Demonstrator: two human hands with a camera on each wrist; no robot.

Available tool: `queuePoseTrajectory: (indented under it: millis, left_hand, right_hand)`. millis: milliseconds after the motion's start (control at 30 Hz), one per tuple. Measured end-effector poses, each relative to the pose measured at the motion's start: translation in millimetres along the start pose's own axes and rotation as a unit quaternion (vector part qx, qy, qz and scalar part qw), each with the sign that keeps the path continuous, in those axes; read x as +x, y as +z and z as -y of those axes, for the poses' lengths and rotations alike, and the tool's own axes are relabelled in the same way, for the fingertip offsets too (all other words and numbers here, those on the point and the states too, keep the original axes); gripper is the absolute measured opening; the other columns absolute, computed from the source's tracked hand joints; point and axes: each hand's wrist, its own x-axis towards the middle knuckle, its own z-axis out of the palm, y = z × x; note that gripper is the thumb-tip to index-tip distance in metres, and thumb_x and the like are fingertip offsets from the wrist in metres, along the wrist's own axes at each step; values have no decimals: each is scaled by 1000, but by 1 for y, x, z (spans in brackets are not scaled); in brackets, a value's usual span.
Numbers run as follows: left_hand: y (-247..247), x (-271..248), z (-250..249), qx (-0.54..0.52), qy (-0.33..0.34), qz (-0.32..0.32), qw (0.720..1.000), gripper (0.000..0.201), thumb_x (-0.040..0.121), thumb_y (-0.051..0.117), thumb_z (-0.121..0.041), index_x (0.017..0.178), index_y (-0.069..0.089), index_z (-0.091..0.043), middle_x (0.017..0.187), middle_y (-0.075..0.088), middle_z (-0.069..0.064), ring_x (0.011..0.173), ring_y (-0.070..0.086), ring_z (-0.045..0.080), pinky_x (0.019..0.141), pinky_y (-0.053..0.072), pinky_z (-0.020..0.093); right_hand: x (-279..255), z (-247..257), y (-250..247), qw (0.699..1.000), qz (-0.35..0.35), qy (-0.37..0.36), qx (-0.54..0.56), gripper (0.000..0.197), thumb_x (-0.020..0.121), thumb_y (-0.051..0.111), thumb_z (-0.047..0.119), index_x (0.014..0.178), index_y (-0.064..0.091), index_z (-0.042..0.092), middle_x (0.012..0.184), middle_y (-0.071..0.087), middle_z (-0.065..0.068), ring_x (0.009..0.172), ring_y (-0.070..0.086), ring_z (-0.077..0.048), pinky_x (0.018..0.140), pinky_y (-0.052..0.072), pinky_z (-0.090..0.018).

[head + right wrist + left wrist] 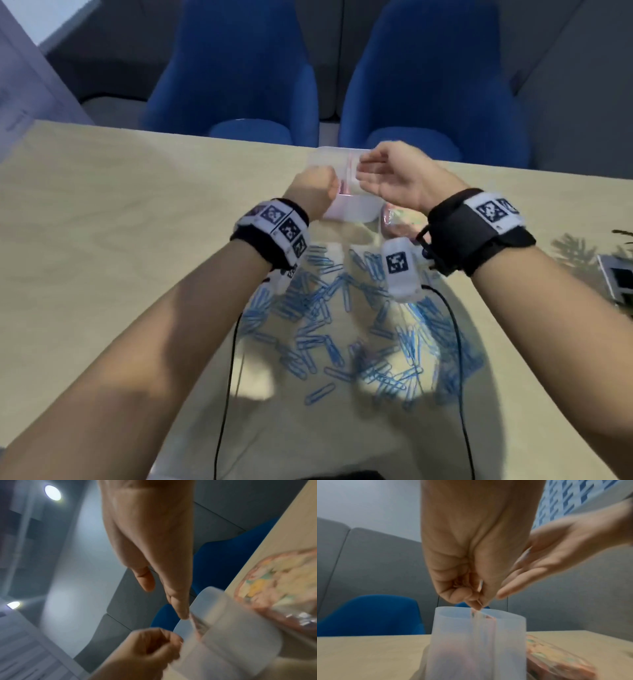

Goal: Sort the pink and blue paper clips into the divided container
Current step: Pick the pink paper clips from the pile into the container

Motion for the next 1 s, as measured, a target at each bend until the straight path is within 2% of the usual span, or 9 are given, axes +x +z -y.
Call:
queuePoseTrajectory:
  millis: [167,267,333,400,467,533,667,833,1000]
  left_hand:
    - [1,40,-16,105,7,37,994,28,92,43,-8,113,59,1,118,61,21,110,56,36,93,44,41]
    - [9,21,-11,68,63,-33,995,27,91,41,-11,107,61,-1,111,62,19,105,55,34,91,43,40]
    - [21,-12,-4,36,130,-101,986,21,88,45,-12,95,63,-4,99,63,17,95,56,32,80,45,41]
    - [37,-56,6,55,160,-64,983,11,86,53,-16,88,62,-10,89,64,11,84,59,30,73,43,39]
    - [54,-99,20,95,131,29,986,10,87,55,-26,89,60,-17,90,63,3,86,60,26,77,40,36]
    - [70,-133,35,93,86,86,988,15,87,56,-33,92,59,-19,95,62,1,91,59,23,79,39,35]
    - [87,-171,52,25,24,93,995,17,85,62,-28,91,59,-12,95,62,6,90,59,26,73,38,33]
    - [85,-177,53,-51,-34,101,993,7,84,60,-10,90,59,-7,91,57,4,91,55,23,75,37,29]
    - [75,-171,62,-67,-52,128,988,7,88,55,-10,84,51,-13,87,55,1,85,53,21,67,34,24]
  right_hand:
    - [-53,-51,-51,990,-1,-6,-142,13,92,50,10,95,62,10,90,63,-2,86,62,-13,78,51,-19]
    - [-66,-85,-78,973,-30,-52,-222,22,91,44,-4,104,61,2,88,62,-6,70,61,-10,61,53,-15]
    - [-70,-110,-88,955,-41,-72,-284,20,87,49,-9,100,63,-1,74,59,-6,51,56,0,49,48,-10]
    - [-74,-135,-89,920,-33,-89,-379,17,83,57,-7,91,66,4,63,56,0,40,51,4,45,40,-6]
    - [-78,-159,-86,865,-9,-106,-490,14,78,63,0,84,70,9,64,56,9,51,54,5,55,39,-5]
    - [-87,-180,-80,827,8,-105,-552,11,76,64,8,84,71,12,75,63,4,69,58,-6,68,42,-16]
    - [-102,-204,-66,762,-12,-119,-637,13,79,62,19,90,66,13,98,67,-8,96,59,-25,78,42,-31]
    - [-100,-208,-53,783,-21,-102,-614,10,78,62,9,88,62,9,95,66,-12,91,61,-30,78,49,-36]
    - [-94,-211,-50,786,-7,-75,-614,11,79,57,4,76,57,15,94,66,-11,89,61,-27,74,47,-33]
